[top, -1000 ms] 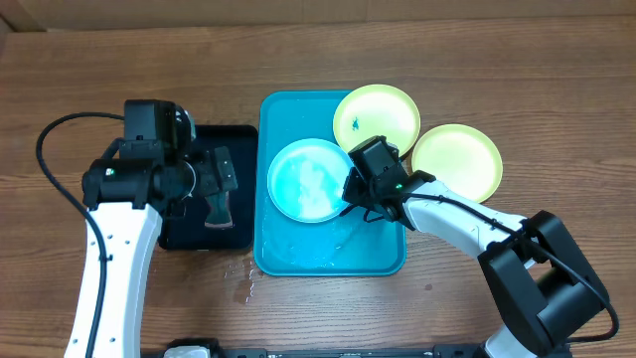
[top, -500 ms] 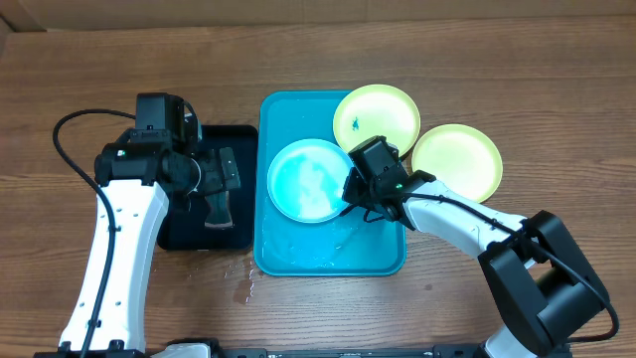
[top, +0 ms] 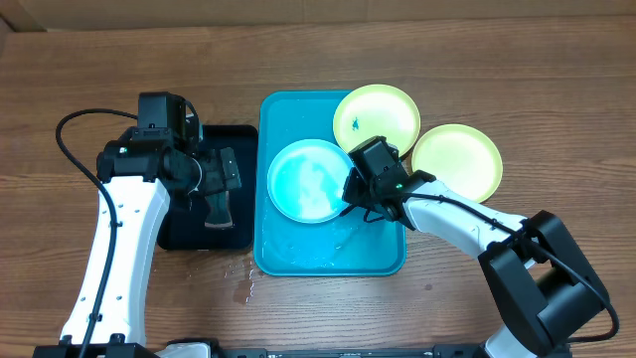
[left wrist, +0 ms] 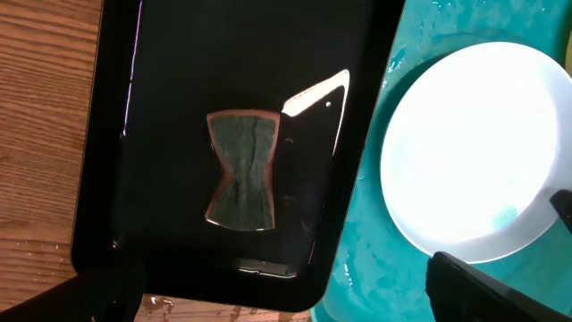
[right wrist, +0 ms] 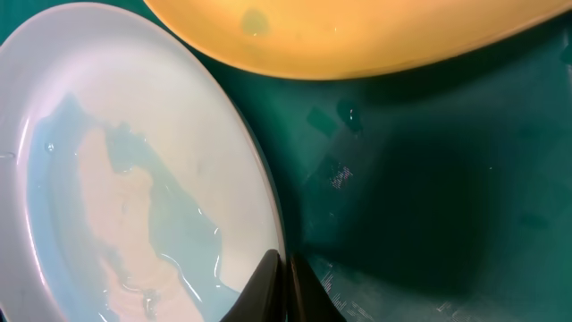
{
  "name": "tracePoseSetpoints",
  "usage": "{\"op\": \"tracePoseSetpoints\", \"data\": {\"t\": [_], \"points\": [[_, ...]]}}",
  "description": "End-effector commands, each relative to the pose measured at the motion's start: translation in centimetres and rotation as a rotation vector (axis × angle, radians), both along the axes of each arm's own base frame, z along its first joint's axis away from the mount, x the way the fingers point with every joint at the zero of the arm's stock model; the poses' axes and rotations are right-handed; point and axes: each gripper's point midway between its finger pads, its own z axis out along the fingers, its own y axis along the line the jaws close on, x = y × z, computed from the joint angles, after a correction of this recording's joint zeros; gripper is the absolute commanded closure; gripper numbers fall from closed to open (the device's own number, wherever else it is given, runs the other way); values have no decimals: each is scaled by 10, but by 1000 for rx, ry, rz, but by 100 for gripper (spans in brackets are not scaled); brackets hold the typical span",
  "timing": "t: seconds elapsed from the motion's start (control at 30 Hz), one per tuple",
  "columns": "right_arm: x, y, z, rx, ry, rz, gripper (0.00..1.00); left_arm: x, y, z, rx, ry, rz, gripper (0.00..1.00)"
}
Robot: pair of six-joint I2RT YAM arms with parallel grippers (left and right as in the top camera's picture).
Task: Clean dirty plates on tray and stack at the side
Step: 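Release the sponge on the black tray and hold the left gripper above it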
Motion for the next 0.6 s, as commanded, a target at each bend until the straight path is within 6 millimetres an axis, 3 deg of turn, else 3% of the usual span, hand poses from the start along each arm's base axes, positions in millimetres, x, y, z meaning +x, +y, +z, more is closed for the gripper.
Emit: {"op": "tracePoseSetpoints", "data": {"t": [0.0, 0.57], "points": [[0, -2, -1, -13, -2, 0, 96, 3, 2, 2, 10, -8, 7, 0], [3, -6, -4, -35, -17, -15, 96, 3, 2, 2, 10, -8, 7, 0]]}}
